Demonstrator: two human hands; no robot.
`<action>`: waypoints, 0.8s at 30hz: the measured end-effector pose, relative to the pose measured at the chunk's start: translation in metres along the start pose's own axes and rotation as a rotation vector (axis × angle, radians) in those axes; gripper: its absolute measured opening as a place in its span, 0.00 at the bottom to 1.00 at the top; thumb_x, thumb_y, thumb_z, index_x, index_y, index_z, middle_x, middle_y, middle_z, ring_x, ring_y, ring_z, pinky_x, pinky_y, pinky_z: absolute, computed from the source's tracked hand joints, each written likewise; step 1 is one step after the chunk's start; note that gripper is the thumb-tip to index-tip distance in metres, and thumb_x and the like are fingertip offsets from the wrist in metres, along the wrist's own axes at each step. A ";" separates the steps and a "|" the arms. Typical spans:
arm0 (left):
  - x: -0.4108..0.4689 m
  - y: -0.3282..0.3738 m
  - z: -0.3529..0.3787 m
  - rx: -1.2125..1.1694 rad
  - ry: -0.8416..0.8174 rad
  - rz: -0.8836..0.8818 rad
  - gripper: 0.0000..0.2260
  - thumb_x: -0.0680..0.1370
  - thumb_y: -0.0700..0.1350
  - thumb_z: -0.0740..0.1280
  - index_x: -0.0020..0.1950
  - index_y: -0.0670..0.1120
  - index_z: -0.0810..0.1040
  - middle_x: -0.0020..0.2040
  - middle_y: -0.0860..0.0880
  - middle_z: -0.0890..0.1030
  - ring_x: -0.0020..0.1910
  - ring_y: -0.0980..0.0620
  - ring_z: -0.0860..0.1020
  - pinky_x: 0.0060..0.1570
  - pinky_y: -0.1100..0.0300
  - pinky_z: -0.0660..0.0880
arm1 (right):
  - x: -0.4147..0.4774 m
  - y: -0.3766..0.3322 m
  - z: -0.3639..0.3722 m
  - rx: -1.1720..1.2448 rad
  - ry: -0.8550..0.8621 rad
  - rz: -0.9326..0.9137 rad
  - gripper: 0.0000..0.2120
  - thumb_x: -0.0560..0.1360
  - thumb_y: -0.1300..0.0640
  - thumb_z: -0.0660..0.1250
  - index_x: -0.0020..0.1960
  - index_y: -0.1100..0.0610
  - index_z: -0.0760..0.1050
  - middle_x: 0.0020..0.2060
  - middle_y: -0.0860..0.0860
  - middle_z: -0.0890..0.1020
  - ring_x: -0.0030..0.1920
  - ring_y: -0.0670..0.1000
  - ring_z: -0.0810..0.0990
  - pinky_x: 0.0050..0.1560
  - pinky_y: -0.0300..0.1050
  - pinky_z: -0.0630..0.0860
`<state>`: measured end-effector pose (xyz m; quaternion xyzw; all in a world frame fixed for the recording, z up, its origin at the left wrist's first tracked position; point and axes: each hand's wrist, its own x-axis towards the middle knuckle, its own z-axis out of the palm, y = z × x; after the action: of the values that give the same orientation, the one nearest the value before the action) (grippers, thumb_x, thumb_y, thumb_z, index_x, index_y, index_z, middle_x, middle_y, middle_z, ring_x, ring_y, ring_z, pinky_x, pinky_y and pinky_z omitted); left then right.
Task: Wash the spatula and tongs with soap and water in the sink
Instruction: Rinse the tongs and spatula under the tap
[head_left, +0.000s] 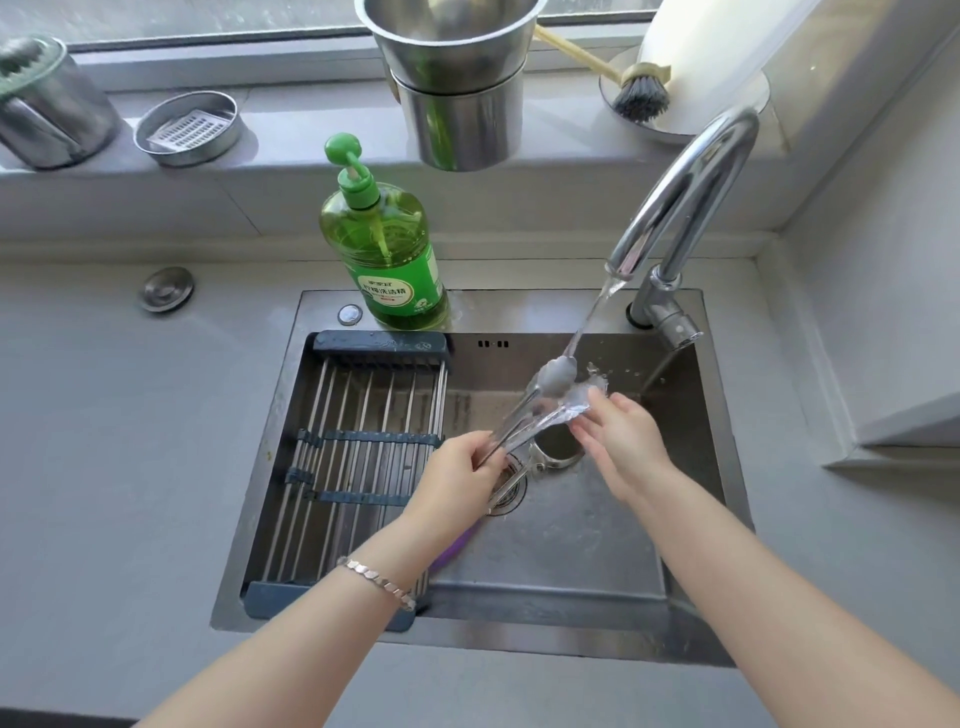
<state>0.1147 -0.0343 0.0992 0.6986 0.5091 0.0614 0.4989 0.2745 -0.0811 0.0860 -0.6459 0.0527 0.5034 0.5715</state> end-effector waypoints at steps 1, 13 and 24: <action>0.000 -0.002 -0.002 -0.021 0.014 0.018 0.08 0.78 0.42 0.63 0.40 0.42 0.76 0.28 0.51 0.70 0.27 0.56 0.63 0.31 0.62 0.62 | 0.003 0.001 0.001 0.059 -0.041 0.018 0.26 0.80 0.59 0.59 0.75 0.62 0.54 0.65 0.60 0.72 0.58 0.56 0.77 0.64 0.50 0.72; 0.012 0.003 -0.013 -0.326 0.060 -0.089 0.02 0.75 0.42 0.69 0.46 0.46 0.81 0.32 0.52 0.79 0.23 0.63 0.74 0.25 0.71 0.70 | -0.018 -0.011 0.028 -0.106 -0.086 -0.298 0.11 0.80 0.60 0.57 0.44 0.58 0.78 0.40 0.54 0.83 0.42 0.52 0.82 0.46 0.44 0.79; 0.034 0.059 0.050 -0.582 -0.076 -0.220 0.27 0.82 0.58 0.44 0.40 0.42 0.74 0.23 0.47 0.67 0.18 0.53 0.69 0.17 0.72 0.63 | -0.025 -0.030 -0.035 0.063 -0.204 -0.448 0.39 0.56 0.24 0.65 0.54 0.51 0.76 0.51 0.50 0.79 0.54 0.48 0.78 0.53 0.42 0.75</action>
<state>0.1985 -0.0392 0.1047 0.4690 0.5238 0.1236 0.7003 0.3022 -0.1108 0.1186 -0.5690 -0.1340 0.4250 0.6911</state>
